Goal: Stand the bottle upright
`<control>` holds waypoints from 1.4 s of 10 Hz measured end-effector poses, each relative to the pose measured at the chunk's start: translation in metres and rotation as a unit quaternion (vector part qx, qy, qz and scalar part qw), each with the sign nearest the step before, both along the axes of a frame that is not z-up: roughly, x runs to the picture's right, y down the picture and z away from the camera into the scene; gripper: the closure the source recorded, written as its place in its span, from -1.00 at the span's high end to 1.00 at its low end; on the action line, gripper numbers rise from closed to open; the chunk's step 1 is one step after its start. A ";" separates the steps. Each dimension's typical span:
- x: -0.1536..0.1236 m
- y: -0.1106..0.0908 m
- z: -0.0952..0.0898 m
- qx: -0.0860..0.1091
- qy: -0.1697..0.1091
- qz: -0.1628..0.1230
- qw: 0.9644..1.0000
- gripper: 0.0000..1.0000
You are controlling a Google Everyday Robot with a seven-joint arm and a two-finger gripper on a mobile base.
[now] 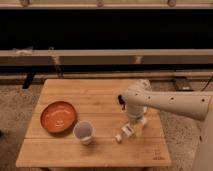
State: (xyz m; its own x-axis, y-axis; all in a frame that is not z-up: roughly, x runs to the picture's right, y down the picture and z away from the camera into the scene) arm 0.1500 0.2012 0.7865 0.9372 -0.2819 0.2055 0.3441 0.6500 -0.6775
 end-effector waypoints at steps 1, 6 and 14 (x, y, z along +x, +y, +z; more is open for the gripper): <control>0.001 0.001 -0.001 0.002 0.005 0.000 1.000 0.60; -0.035 0.013 -0.055 0.043 0.018 -0.014 0.999 0.60; -0.101 0.052 -0.062 0.079 0.004 -0.082 0.993 0.60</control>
